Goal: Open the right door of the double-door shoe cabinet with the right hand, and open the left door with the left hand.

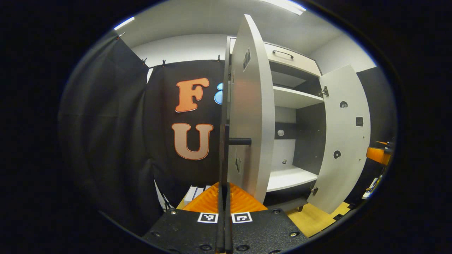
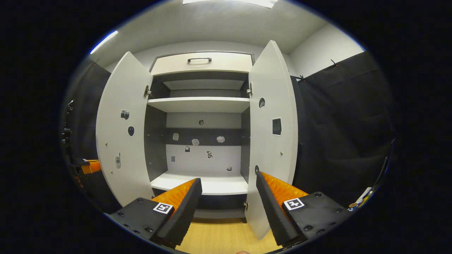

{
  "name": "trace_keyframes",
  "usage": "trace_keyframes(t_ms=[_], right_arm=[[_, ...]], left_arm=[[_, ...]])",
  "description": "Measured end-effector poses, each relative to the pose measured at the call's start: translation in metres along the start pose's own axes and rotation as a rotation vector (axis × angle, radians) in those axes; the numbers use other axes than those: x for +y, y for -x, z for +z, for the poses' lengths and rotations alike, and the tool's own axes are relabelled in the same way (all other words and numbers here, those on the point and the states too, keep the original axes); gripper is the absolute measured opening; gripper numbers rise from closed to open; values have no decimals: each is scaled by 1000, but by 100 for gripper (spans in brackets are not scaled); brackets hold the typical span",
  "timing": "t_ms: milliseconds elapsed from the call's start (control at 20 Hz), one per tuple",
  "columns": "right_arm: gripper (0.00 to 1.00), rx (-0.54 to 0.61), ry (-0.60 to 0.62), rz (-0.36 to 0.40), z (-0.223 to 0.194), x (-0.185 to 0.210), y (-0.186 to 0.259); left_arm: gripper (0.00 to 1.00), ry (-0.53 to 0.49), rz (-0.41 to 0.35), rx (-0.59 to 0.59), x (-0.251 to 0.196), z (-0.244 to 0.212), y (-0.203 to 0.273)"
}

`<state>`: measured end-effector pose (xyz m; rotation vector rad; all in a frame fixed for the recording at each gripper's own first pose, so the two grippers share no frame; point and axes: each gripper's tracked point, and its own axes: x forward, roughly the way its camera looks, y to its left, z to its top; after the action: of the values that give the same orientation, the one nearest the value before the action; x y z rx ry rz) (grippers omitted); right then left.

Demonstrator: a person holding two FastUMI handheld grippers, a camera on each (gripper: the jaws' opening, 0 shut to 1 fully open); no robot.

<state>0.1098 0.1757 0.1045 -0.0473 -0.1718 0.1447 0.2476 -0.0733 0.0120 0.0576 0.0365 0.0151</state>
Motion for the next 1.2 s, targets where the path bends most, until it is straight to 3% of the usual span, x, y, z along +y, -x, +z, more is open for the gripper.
trace_keyframes(t_ms=[100, 550, 600, 900, 1000, 1100, 1150, 1200], right_arm=[[98, 2, 2, 5, 0, -1, -2], [94, 27, 26, -12, -7, -17, -8], [99, 26, 22, -15, -6, -19, -8], [94, 22, 18, -32, -2, -31, -4], [94, 20, 18, -35, -2, -34, -2], [94, 17, 14, -38, 0, -37, 0], [94, 15, 12, -40, 0, -40, 2], [94, 12, 10, -45, 1, -43, 3]], left_arm=[[1, 4, 18, 6, 2, -1, 2], [0, 17, 39, 7, -1, 24, 18], [0, 16, 45, 4, -6, 28, 22], [4, -33, 60, -31, -45, 54, 58], [10, -35, 45, -46, -62, 62, 64], [22, -27, 26, -50, -80, 64, 65], [37, -24, 19, -56, -89, 67, 65], [45, -22, 11, -66, -99, 70, 65]])
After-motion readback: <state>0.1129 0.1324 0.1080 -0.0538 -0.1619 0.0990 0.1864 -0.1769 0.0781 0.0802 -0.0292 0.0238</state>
